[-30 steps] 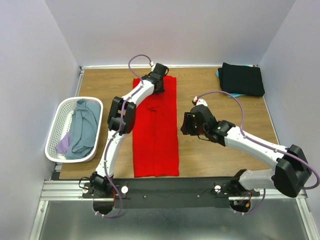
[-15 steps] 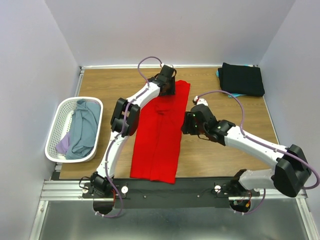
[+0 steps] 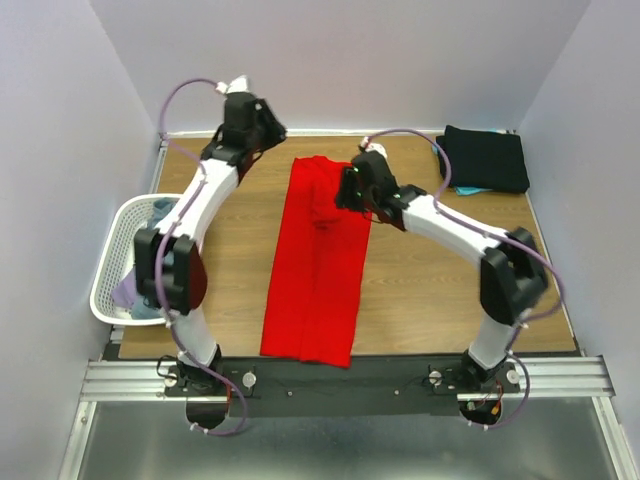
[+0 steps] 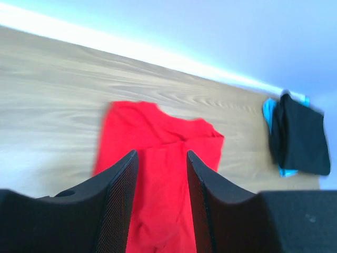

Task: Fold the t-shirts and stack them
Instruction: Fold the tshirt

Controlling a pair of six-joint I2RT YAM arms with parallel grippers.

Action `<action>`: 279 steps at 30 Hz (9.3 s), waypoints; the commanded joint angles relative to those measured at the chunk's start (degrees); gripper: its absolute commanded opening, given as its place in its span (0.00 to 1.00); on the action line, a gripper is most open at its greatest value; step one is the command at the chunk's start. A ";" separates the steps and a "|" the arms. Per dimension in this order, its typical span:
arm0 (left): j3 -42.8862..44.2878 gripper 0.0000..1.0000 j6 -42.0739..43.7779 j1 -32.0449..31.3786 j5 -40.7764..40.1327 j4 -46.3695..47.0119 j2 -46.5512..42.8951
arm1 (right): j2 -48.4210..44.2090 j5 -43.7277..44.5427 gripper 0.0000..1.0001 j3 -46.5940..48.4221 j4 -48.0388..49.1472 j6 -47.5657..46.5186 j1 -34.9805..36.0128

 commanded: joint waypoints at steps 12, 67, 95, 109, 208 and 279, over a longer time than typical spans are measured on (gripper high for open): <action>-35.88 0.50 0.48 1.11 -0.67 3.30 -31.81 | 40.16 9.56 0.58 42.01 2.55 -6.66 -1.15; -43.54 0.49 4.09 -3.72 9.70 6.73 -27.88 | 9.86 27.05 0.05 6.79 -1.93 1.86 -4.23; -45.92 0.43 2.68 -9.70 7.77 8.31 -22.95 | -1.58 24.33 0.30 -12.56 -2.20 7.41 -11.35; -40.74 0.27 0.13 -10.14 6.63 10.15 -16.28 | 11.76 5.98 0.47 8.08 0.96 -1.20 -11.26; -21.83 0.00 -13.05 -14.62 -4.10 6.82 6.58 | 33.31 -6.52 0.47 26.11 1.85 -7.45 -16.53; -26.49 0.00 -12.61 -15.85 -2.69 9.98 0.69 | 21.27 -6.44 0.05 21.02 2.99 -5.43 -16.62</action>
